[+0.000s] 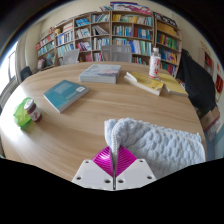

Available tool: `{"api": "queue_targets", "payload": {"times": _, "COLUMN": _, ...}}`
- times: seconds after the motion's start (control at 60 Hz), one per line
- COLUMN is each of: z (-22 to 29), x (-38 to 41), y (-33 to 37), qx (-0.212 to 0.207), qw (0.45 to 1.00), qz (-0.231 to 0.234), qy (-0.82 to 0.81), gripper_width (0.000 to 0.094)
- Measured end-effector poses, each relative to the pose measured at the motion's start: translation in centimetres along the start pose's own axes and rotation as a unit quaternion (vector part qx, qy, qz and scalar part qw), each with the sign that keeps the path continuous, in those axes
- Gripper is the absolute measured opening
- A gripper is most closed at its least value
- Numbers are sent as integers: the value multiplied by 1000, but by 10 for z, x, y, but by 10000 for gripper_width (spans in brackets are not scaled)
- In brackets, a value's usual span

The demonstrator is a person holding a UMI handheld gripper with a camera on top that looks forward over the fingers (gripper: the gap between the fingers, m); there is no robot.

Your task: Fold towel

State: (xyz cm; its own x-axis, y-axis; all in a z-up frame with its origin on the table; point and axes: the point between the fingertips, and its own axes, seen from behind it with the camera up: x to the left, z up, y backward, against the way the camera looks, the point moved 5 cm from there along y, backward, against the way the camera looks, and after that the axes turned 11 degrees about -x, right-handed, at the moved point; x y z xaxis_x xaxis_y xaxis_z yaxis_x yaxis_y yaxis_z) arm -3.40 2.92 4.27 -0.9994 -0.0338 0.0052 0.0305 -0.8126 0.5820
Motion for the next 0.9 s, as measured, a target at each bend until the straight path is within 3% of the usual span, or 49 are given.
{"api": "queue_targets", "payload": {"times": 0.15, "z": 70, "x": -36, "y": 49, "qx": -74, "qw": 997, "qz": 9, "qy": -37, "gripper_width": 12}}
{"api": "queue_targets", "payload": {"times": 0.3, "z": 95, "x": -133, "y": 95, "qx": -104, "qw": 989, "qz": -31, "qy": -101, "gripper_width": 10}}
{"api": "queue_targets", "payload": {"times": 0.417, "z": 62, "x": -214, "y": 106, "qx": -83, "qw": 986, "qz": -79, "qy": -119, "gripper_width": 11}}
{"api": "queue_targets", "payload": {"times": 0.6, "z": -50, "x": -266, "y": 72, "qx": 10, "qw": 981, "qz": -101, "qy": -168, "gripper_width": 12}}
{"api": "queue_targets", "payload": {"times": 0.667, "z": -54, "x": -267, "y": 63, "qx": -20, "qw": 981, "qz": -90, "qy": -168, "gripper_width": 18}}
{"api": "queue_targets", "payload": {"times": 0.817, "z": -52, "x": -266, "y": 66, "qx": -3, "qw": 979, "qz": -92, "qy": -182, "gripper_width": 41}}
{"api": "queue_targets", "payload": {"times": 0.9, "z": -45, "x": -272, "y": 79, "qx": 7, "qw": 975, "qz": -96, "qy": -199, "gripper_width": 191}}
